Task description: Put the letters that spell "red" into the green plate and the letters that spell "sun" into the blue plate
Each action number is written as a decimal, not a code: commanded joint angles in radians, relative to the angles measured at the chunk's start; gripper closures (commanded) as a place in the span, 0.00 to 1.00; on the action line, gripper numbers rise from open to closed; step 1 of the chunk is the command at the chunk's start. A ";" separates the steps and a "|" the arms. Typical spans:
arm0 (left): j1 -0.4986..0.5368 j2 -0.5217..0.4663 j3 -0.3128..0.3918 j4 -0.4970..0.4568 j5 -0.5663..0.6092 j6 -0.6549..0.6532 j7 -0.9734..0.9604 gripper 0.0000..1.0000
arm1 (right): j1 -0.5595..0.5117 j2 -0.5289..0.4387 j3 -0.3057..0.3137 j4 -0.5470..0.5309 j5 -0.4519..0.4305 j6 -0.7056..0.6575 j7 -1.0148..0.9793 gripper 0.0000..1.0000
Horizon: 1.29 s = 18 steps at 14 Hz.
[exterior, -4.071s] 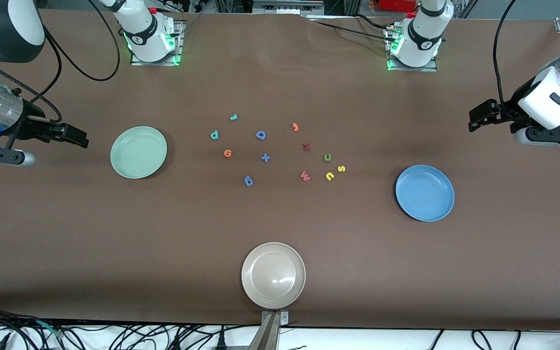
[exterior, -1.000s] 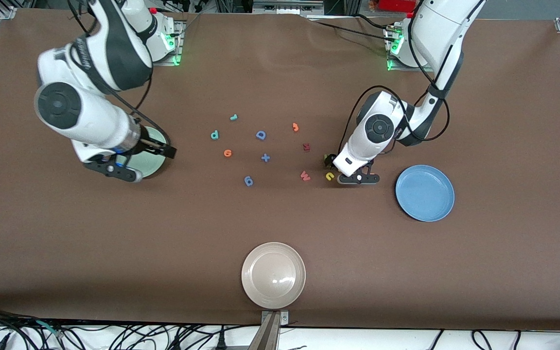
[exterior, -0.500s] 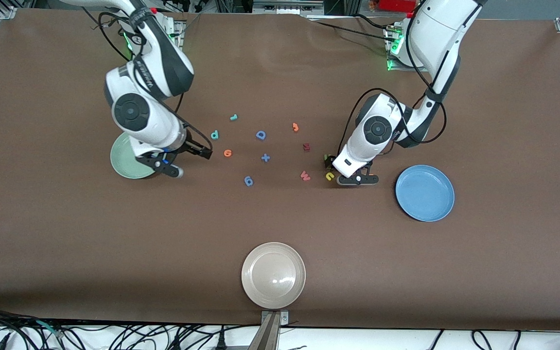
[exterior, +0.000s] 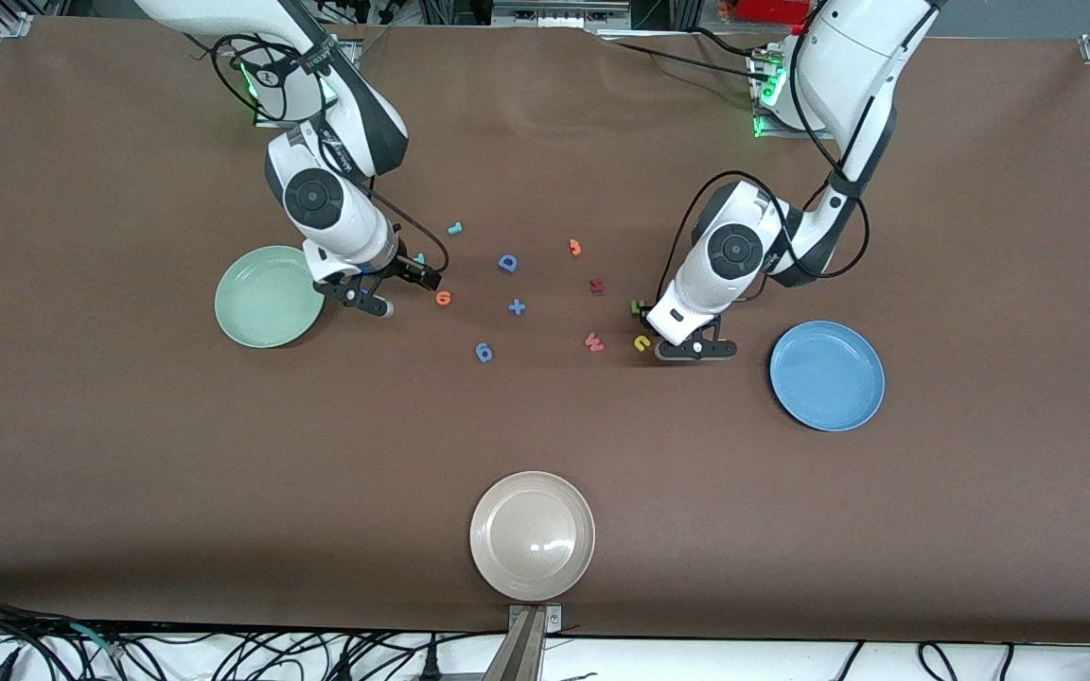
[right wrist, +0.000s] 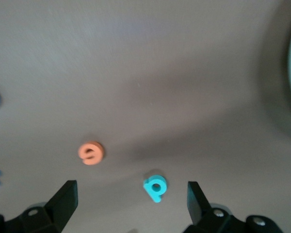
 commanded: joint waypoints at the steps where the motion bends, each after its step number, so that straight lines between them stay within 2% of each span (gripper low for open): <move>1: -0.004 -0.005 0.006 -0.005 0.031 -0.008 -0.020 0.82 | -0.015 0.008 0.018 -0.036 -0.009 0.032 -0.149 0.00; 4: 0.007 -0.061 0.013 0.053 0.039 -0.178 -0.014 0.81 | -0.018 0.014 0.018 -0.065 -0.009 0.031 -0.300 0.00; 6: 0.029 -0.078 0.013 0.168 0.145 -0.374 -0.011 0.81 | -0.018 0.015 0.018 -0.082 -0.009 0.031 -0.387 0.01; 8: 0.049 -0.076 0.013 0.248 0.201 -0.497 0.010 0.80 | -0.018 0.031 0.018 -0.082 -0.009 0.036 -0.389 0.01; 9: 0.067 -0.075 0.015 0.263 0.204 -0.512 0.066 0.80 | -0.016 0.040 0.018 -0.082 -0.009 0.040 -0.386 0.01; 11: 0.160 -0.076 0.015 0.276 0.206 -0.513 0.247 0.79 | -0.012 0.049 0.019 -0.082 -0.009 0.045 -0.380 0.12; 13: 0.263 -0.065 0.015 0.276 0.207 -0.501 0.417 0.76 | -0.010 0.066 0.019 -0.081 -0.008 0.075 -0.372 0.12; 15: 0.334 -0.032 0.013 0.273 0.207 -0.449 0.493 0.75 | -0.007 0.090 0.026 -0.081 -0.008 0.129 -0.348 0.12; 16: 0.343 -0.016 0.013 0.268 0.207 -0.422 0.503 0.70 | -0.007 0.090 0.026 -0.081 -0.008 0.131 -0.346 0.13; 18: 0.342 -0.009 0.013 0.267 0.207 -0.415 0.504 0.52 | -0.009 0.090 0.026 -0.081 -0.008 0.129 -0.346 0.34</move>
